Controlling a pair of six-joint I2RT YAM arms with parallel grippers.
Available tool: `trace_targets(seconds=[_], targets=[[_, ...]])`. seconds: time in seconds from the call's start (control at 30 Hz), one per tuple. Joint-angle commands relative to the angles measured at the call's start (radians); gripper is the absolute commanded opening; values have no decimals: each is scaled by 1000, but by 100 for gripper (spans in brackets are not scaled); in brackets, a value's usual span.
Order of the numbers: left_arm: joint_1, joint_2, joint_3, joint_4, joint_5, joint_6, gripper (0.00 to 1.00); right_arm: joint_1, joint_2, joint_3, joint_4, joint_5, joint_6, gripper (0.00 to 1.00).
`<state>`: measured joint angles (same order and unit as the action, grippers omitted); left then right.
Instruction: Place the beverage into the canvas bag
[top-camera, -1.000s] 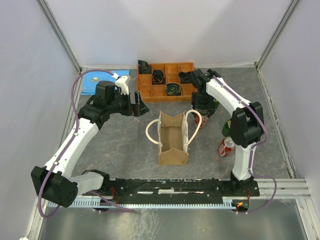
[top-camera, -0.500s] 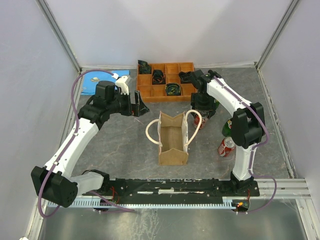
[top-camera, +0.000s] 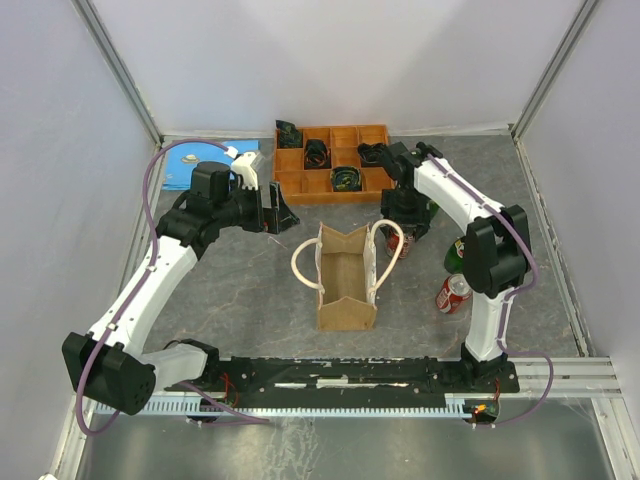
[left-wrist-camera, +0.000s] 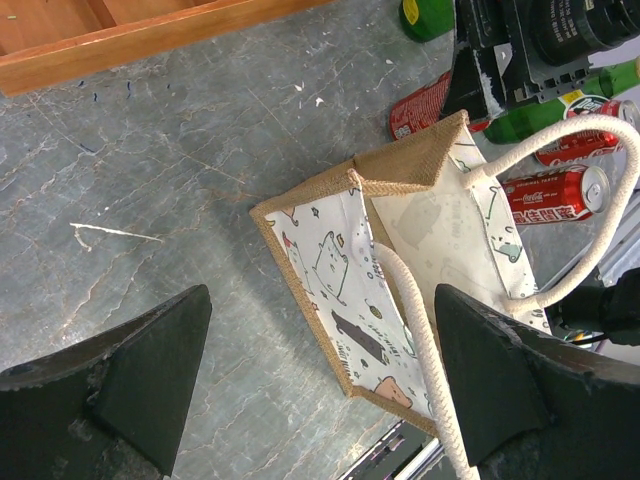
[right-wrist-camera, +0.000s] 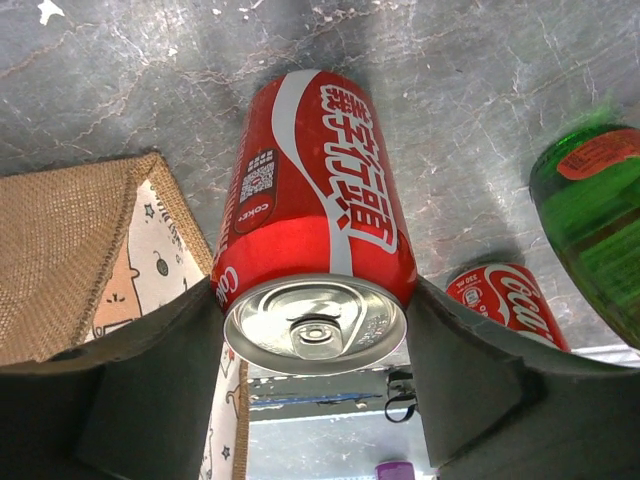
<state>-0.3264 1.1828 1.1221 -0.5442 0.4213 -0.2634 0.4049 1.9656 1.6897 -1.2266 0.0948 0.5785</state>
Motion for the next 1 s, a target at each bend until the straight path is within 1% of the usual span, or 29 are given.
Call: trace_targets(seconds=[0.0,0.13,0.17,0.23,0.3,0.4,0.47,0.67,0.83,0.97], targets=[[4,-11,-1,26,26,36,98,2,-60,12,-2,10,9,67],[4,-12,-4,27,25,35,98,1,-57,17,-19,16,9,32],[4,-12,-4,26,25,35,98,1,-64,19,-21,17,10,25],[4,-14,-4,28,25,35,98,2,-86,32,-25,25,16,12],[4,-14,-5,28,23,35,98,2,-109,70,-43,29,20,4],[5,-16,-8,28,22,35,98,4,-141,165,-74,32,24,0],[4,-15,-11,29,21,34,98,6,-153,242,-100,35,24,0],[4,-9,-16,39,19,27,98,36,-122,526,-207,48,17,0],[6,-9,-16,41,15,31,98,144,-108,691,-250,82,4,0],[5,-13,-22,39,13,33,98,266,-117,750,-282,128,17,0]])
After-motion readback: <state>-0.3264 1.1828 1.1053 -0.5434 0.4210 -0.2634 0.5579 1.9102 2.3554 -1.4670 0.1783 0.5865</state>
